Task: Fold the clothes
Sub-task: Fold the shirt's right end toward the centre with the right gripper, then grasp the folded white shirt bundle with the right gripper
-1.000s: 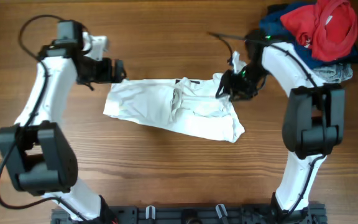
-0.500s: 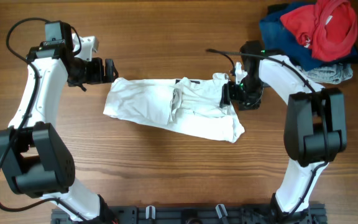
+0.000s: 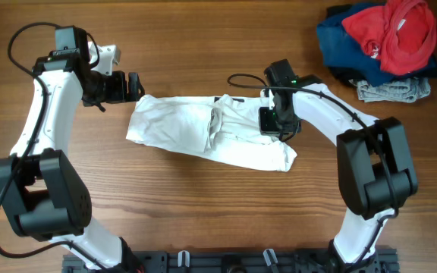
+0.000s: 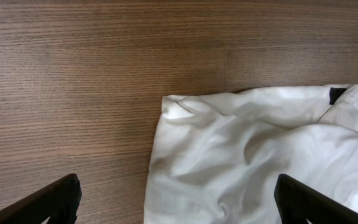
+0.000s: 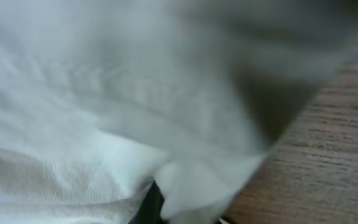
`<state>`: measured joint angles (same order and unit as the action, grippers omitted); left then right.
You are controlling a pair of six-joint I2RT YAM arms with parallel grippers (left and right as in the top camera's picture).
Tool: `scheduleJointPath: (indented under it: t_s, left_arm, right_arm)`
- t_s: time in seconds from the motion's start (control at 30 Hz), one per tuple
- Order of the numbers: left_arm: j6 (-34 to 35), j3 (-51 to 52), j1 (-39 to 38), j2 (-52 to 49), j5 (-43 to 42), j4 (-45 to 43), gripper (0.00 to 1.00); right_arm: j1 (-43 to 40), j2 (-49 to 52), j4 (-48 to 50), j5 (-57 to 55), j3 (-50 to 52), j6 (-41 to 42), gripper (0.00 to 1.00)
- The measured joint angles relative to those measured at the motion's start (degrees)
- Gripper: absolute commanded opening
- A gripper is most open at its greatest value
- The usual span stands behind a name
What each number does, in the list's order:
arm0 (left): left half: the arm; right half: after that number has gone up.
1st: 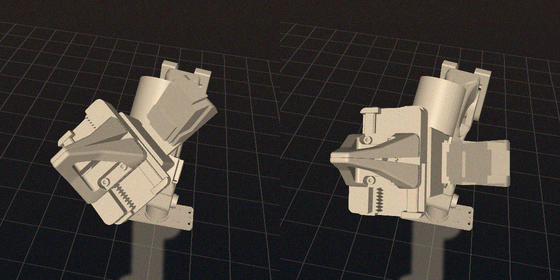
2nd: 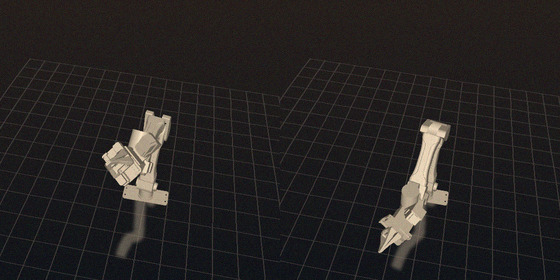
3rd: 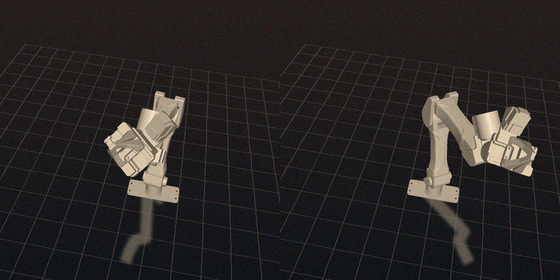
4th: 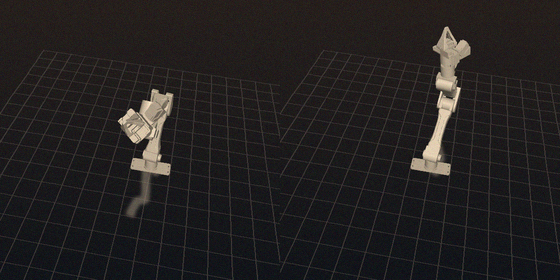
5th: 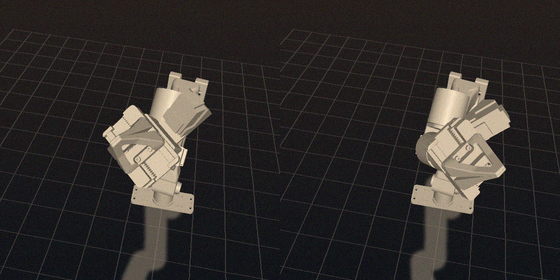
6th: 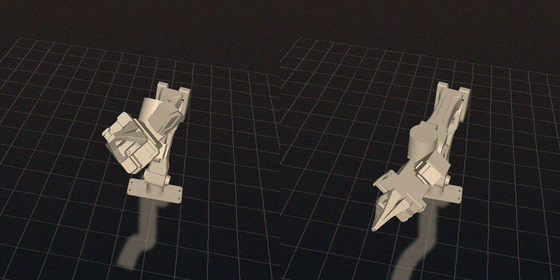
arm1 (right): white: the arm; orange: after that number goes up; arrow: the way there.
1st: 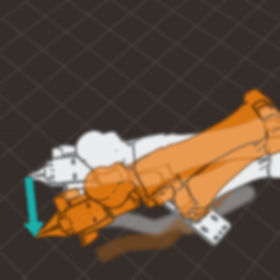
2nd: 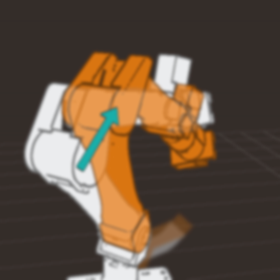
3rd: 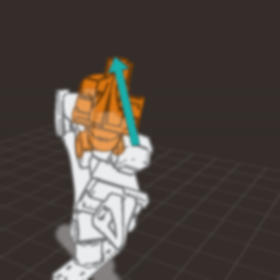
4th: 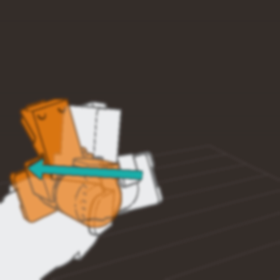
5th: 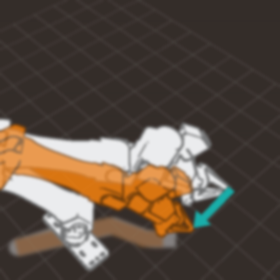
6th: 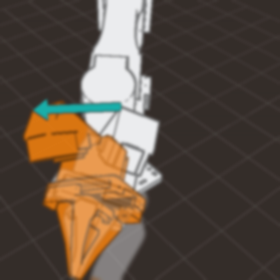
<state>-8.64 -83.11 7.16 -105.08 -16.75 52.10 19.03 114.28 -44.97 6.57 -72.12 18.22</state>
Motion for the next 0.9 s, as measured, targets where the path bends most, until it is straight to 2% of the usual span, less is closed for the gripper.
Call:
scheduleJointPath:
  t_s: [0.27,0.5,0.6,0.7,0.9]
  left_arm:
    - [-0.02,0.00,0.00,0.00,0.26,0.00,1.00]
    - [0.00,0.00,0.00,0.00,2.16,0.02,1.00]
    - [0.00,0.00,0.00,0.00,2.56,0.04,1.00]
    - [0.00,0.00,0.00,0.00,2.82,0.04,1.00]
    - [0.00,0.00,0.00,0.00,3.23,0.02,1.00]
  right_arm:
    - [-5.20,-0.24,0.11,7.26,0.50,2.08,0.04]
    - [-19.58,-1.99,-4.13,6.58,1.60,-2.36,0.04]
    - [-23.08,-4.37,-6.05,6.03,1.75,-5.22,0.04]
    - [-22.95,-7.45,-10.62,6.05,0.28,-7.15,0.04]
    - [-18.88,-8.87,-18.27,9.01,-10.56,-8.72,0.04]
